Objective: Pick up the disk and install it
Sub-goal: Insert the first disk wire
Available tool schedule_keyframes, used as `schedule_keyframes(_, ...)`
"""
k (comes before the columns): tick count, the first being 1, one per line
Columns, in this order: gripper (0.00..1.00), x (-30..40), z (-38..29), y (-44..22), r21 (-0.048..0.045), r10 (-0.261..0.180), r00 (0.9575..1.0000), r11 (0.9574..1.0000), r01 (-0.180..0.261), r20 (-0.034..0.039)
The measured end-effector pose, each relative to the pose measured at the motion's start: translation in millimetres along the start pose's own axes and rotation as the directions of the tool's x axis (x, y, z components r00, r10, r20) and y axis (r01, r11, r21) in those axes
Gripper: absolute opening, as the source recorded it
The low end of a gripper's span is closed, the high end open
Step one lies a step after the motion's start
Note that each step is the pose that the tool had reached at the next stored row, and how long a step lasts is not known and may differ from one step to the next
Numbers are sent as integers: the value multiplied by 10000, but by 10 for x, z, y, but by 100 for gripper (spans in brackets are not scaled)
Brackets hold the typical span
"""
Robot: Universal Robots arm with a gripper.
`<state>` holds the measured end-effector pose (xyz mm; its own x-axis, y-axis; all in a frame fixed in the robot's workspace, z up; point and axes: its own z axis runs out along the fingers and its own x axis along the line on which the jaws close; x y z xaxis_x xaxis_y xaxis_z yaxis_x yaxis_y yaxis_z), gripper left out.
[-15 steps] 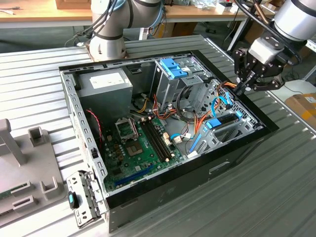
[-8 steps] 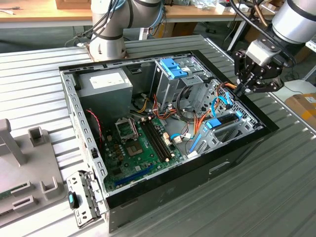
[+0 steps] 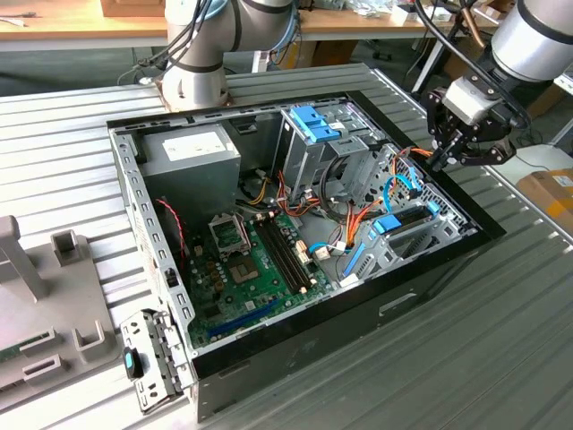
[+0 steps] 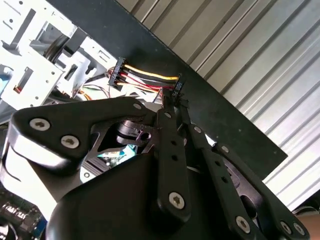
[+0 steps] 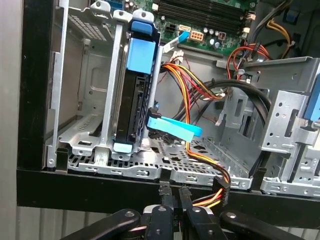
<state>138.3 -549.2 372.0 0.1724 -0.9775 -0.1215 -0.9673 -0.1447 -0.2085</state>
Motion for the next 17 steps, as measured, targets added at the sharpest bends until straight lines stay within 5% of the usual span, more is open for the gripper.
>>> schedule_keyframes(1,17,-1,-5,23,66,-11,10000,10000,11,-11)
schedule_keyframes(5,17,-2,-8,40,68,-10,10000,10000,11,-9)
schedule_keyframes(10,17,-1,-42,222,77,-9,10000,10000,9,-16)
schedule_keyframes(17,17,-10,-51,281,104,323,9993,9994,-321,-204)
